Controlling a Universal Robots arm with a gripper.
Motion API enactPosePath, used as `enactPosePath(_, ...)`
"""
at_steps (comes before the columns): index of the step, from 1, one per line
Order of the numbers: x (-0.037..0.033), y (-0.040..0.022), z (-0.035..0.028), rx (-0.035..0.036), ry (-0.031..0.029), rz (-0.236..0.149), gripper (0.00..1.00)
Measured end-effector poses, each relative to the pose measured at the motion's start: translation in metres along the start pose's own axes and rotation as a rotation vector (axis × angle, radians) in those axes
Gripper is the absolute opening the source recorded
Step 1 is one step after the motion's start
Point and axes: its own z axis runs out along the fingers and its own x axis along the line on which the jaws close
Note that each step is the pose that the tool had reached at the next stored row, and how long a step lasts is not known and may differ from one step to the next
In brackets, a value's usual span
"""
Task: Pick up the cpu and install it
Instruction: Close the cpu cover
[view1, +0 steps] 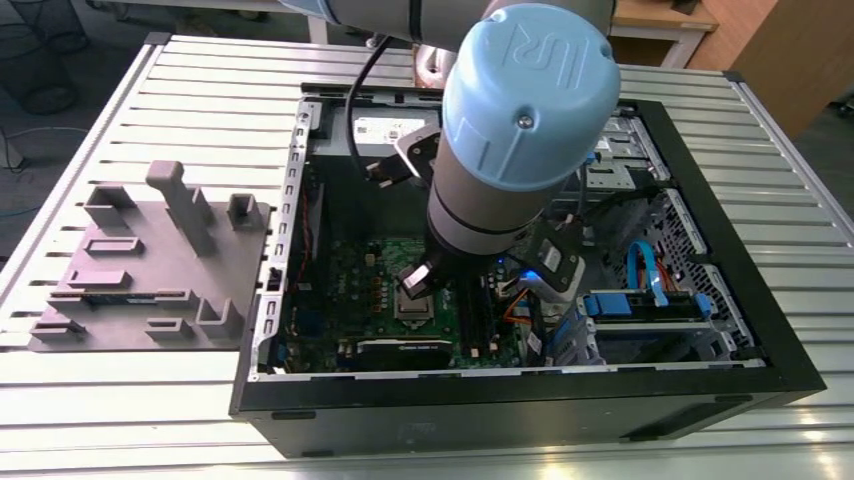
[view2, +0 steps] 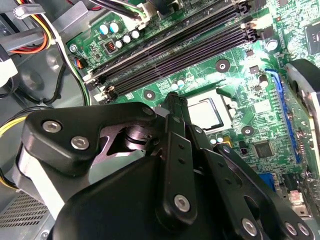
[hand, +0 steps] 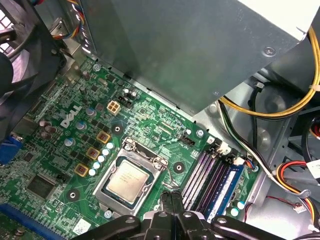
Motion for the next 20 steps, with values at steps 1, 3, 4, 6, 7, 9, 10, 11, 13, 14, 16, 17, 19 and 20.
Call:
enactPosePath(1,0.0000,0.0000,0.0000,0.0000,0.0000,0.000,0.11)
enactPosePath(3,-0.0004,0.0005,0.0001,0.0001,0.0001,0.000,0.11)
enactPosePath(4,-0.0008,0.0012,0.0003,0.0000,0.0001,0.000,0.11)
enactPosePath(6,-0.0017,0.0026,0.0008,0.0000,0.0000,0.000,0.11)
enactPosePath(7,-0.0021,0.0035,0.0010,0.0000,0.0000,0.000,0.11)
enactPosePath(9,-0.0032,0.0051,0.0015,0.0000,0.0000,0.000,0.11)
enactPosePath(10,-0.0037,0.0060,0.0018,0.0000,0.0000,0.000,0.11)
enactPosePath(11,-0.0042,0.0066,0.0020,0.0000,0.0000,0.000,0.11)
enactPosePath(13,-0.0047,0.0074,0.0023,0.0000,0.0000,0.000,0.11)
enactPosePath(14,-0.0047,0.0076,0.0024,0.0000,0.0000,0.000,0.11)
enactPosePath(16,-0.0050,0.0079,0.0024,0.0001,0.0002,0.000,0.11)
enactPosePath(17,-0.0050,0.0080,0.0024,0.0002,0.0001,0.000,0.11)
enactPosePath(19,-0.0051,0.0083,0.0026,0.0001,0.0001,0.000,0.11)
enactPosePath(20,-0.0051,0.0083,0.0026,0.0002,0.0002,0.000,0.11)
